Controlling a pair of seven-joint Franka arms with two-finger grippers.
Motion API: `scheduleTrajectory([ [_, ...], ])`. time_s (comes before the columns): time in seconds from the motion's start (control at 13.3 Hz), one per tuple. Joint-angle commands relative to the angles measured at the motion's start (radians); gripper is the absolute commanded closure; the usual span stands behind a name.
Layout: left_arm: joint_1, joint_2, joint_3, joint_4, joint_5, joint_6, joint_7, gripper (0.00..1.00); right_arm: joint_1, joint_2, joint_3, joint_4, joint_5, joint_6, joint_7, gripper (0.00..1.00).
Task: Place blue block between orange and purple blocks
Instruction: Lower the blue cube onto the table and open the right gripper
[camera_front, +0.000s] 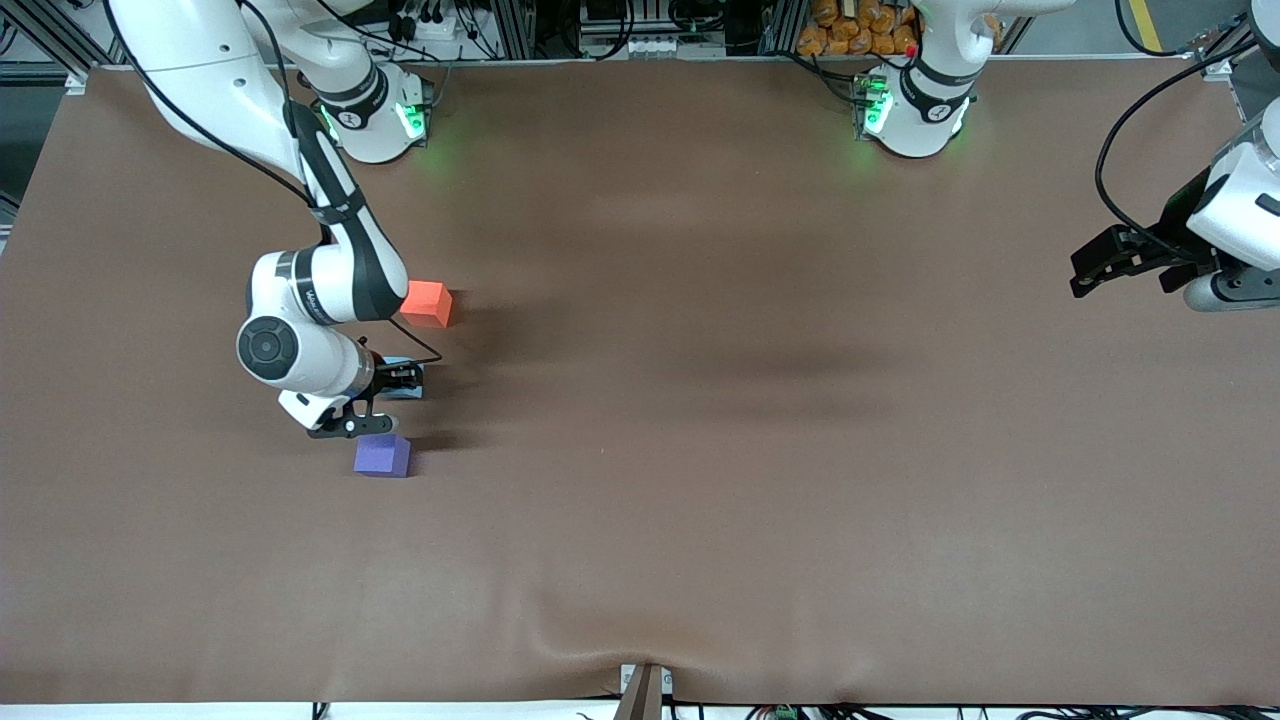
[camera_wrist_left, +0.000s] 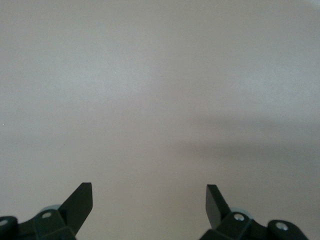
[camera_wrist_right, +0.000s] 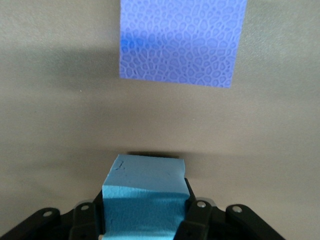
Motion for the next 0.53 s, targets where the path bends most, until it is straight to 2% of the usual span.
scheduleTrajectory([
  [0.0,0.006,-0.018,-0.007,-0.008,0.003,-0.013,-0.004,0.00,-0.003,-0.008,0.003,-0.013,0.012,0.022,-0.006,0.22],
  [0.08,0.006,-0.018,-0.007,-0.008,0.003,-0.013,-0.004,0.00,-0.005,-0.008,0.003,-0.013,0.012,0.021,-0.006,0.06],
  [0.15,0.006,-0.018,-0.007,-0.008,0.003,-0.019,-0.004,0.00,-0.009,-0.011,0.003,-0.011,0.012,0.018,-0.008,0.00],
  [0.45,0.006,-0.020,-0.007,-0.006,0.003,-0.023,-0.004,0.00,-0.029,-0.119,-0.001,-0.002,0.011,-0.053,-0.015,0.00],
])
